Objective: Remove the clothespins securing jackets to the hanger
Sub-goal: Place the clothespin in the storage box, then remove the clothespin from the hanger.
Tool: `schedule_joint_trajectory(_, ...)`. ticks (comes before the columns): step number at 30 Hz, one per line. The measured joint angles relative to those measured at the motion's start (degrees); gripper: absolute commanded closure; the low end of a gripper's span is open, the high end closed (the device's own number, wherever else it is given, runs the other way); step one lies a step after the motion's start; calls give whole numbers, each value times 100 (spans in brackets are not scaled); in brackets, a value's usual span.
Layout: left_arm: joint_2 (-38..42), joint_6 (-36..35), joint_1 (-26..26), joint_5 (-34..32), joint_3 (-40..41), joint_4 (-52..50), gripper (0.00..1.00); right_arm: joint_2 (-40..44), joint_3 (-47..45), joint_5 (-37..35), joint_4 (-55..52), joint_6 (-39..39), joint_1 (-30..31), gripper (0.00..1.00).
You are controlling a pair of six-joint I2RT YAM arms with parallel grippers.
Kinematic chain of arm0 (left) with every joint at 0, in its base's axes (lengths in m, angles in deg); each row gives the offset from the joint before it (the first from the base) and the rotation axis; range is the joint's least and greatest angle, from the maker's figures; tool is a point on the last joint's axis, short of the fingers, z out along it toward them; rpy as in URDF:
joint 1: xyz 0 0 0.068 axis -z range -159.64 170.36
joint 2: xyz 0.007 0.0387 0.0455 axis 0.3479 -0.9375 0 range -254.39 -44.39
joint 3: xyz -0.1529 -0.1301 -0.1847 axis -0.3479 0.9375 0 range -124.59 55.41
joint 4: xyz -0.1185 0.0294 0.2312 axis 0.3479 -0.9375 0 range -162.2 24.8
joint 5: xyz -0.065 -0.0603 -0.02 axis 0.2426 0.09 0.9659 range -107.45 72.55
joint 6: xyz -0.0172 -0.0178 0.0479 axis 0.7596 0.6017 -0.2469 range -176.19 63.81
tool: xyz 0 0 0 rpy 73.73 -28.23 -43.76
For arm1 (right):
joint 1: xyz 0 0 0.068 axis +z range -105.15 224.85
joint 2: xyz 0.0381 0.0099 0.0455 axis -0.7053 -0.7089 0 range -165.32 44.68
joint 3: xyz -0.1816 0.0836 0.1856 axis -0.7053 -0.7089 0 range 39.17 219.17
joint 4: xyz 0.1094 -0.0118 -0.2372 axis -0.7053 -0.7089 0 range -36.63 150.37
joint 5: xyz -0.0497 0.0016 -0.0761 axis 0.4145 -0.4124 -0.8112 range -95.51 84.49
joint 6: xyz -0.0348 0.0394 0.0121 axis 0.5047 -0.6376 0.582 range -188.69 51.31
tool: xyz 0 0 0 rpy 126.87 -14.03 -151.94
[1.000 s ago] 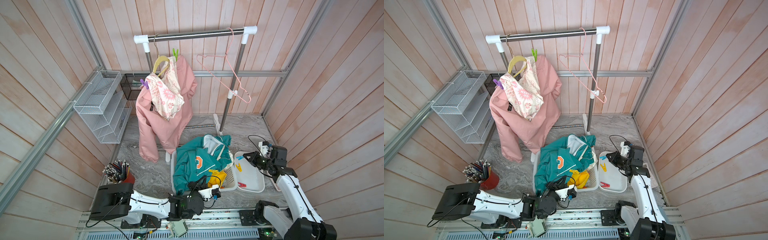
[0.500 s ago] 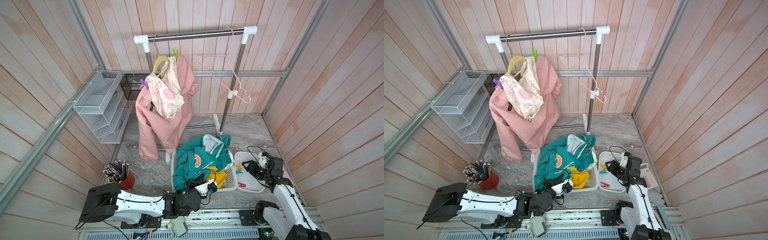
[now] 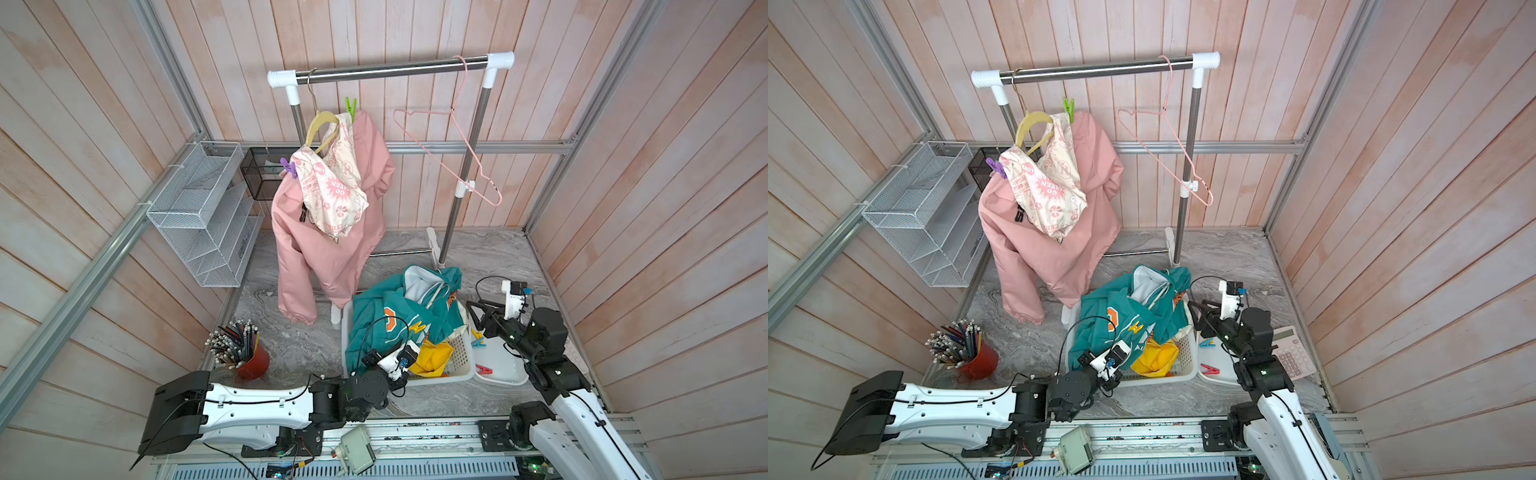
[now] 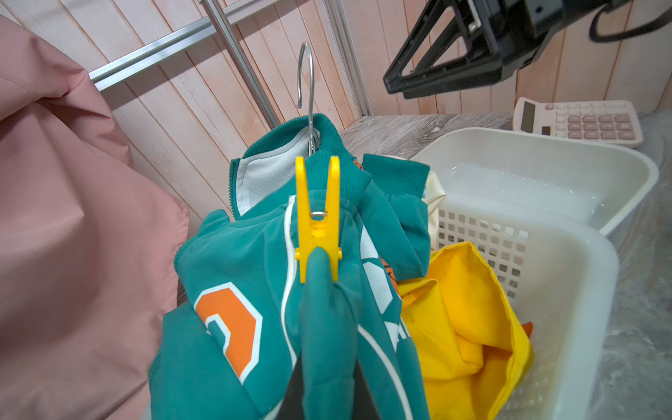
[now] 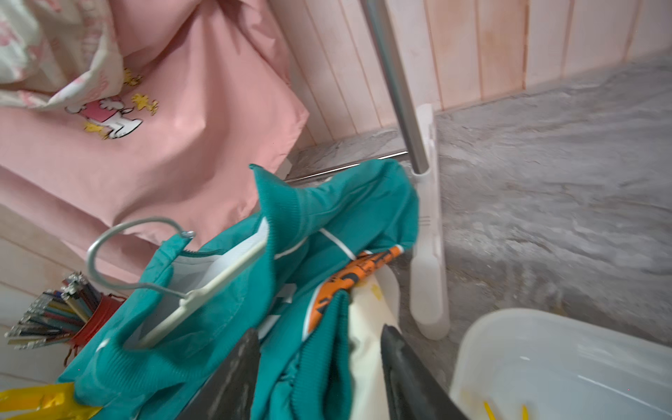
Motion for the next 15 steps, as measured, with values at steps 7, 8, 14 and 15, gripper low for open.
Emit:
schedule_joint_trajectory(7,527,588,-170,358,0,-319,100,-894,0,-1045,1049,699,1318,42)
schedule_joint_trajectory(8,601,664,-192,398,2,-352,100,-990,0,-1128,1193,782,1390,42)
schedule_joint_trajectory(14,1025,1128,-389,671,79,-538,100,-1296,0,-1263,2002,1064,1534,40)
schedule_joint_trajectory(15,1082,1196,-435,723,92,-562,100,-1342,0,-1263,2103,1097,1545,40)
